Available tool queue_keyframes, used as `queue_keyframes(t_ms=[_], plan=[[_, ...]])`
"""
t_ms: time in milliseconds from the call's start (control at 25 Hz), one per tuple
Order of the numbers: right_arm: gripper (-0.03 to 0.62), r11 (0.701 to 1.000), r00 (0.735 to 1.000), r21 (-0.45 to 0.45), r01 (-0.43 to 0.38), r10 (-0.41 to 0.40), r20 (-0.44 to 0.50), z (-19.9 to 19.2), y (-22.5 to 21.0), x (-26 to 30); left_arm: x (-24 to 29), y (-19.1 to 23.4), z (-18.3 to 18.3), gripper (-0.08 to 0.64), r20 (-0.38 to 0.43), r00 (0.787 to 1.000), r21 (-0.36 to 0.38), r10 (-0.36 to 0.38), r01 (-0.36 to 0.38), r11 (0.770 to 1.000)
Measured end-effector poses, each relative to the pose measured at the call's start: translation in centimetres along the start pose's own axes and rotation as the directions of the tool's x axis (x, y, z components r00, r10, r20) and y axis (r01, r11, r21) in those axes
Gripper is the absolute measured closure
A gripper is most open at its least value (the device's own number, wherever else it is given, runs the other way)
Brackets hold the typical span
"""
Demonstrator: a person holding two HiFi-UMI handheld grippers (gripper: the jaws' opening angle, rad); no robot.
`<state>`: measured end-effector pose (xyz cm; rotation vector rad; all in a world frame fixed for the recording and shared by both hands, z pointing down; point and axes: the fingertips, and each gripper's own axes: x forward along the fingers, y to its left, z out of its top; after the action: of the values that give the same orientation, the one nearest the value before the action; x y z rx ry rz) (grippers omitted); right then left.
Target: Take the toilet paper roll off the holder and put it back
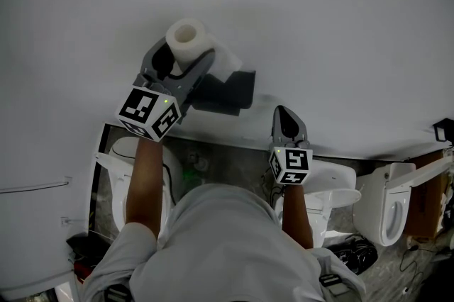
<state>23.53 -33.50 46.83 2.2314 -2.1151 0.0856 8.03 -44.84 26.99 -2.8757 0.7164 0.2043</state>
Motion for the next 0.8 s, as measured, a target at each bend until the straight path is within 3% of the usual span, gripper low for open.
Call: queue_keyframes(t_ms=[800], plan=[[0.592, 1.0, 1.0, 0.006, -0.004, 0.004, -0.029, -1.1, -0.3, -0.2, 0.1, -0.8, -5.1, 0.232, -0.081, 0.997, -0.046, -0.002, -0.002, 0.999]])
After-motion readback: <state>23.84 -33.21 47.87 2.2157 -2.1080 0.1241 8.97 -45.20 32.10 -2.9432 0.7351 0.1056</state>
